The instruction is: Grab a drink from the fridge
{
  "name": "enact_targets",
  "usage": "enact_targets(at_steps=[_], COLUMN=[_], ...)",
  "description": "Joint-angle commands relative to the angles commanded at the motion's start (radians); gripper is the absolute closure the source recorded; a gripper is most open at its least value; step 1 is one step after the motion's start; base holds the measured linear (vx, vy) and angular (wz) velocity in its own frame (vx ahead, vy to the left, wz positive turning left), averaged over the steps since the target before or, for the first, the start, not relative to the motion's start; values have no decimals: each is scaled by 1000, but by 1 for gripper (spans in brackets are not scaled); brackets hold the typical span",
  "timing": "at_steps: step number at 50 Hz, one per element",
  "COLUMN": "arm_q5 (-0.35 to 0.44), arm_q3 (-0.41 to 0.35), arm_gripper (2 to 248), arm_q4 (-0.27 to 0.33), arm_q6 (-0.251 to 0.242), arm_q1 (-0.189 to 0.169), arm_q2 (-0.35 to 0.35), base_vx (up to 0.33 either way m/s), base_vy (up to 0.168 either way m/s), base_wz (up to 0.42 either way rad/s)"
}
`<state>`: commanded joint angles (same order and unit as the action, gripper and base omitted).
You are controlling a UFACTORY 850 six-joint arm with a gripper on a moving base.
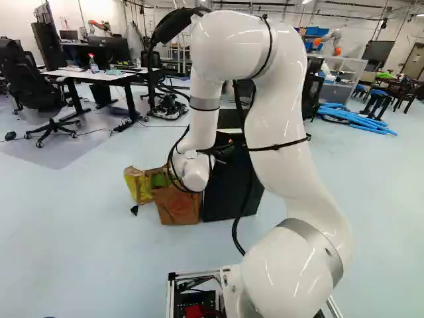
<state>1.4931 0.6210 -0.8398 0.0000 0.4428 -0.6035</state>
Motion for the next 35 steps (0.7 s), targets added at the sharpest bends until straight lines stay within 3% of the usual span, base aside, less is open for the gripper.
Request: enact_targets(at_steps=[35], arm_q5=[0], arm_q3=[17], arm_gripper=[3], arm_q4=[-130], arm_q6=[0], arm_q1=[54], arm_q2=[-10], base_vx=[0], base_vy=[0], base_wz=[0])
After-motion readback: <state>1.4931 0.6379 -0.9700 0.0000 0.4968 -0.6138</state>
